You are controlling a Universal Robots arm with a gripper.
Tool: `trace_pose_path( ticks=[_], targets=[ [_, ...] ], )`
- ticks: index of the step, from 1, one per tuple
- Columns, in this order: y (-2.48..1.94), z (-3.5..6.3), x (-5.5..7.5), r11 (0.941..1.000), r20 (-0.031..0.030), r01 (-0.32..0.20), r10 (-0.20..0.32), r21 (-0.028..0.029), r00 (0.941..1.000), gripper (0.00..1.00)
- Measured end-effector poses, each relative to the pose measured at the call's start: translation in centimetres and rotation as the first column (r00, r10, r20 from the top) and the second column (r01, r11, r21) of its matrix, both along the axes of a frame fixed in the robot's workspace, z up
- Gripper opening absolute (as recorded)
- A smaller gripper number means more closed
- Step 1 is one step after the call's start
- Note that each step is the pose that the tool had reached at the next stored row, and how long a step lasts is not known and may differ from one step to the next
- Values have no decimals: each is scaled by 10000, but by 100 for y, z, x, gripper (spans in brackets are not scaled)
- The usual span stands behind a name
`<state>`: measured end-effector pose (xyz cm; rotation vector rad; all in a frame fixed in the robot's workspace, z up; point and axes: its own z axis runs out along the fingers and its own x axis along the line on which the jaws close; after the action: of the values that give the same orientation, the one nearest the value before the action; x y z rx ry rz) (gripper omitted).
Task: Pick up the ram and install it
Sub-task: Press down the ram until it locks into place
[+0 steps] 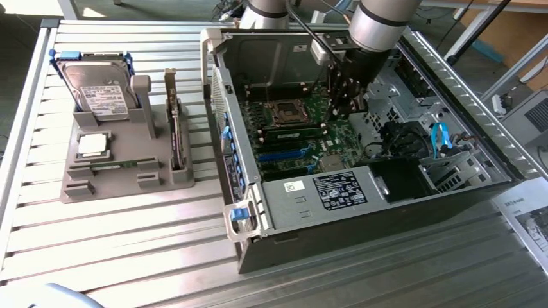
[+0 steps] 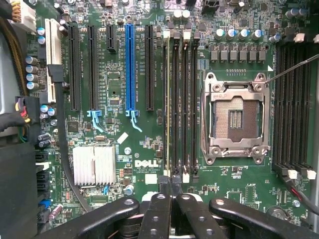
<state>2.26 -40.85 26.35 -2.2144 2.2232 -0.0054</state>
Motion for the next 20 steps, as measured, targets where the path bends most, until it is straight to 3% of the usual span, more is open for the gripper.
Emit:
trace_pose_path(
  ticks=[11, 20],
  targets=[
    [0, 0, -189, 10000, 9, 0, 0, 1, 10000, 10],
    [0, 0, -458, 10000, 58, 0, 0, 2, 10000, 10]
  ],
)
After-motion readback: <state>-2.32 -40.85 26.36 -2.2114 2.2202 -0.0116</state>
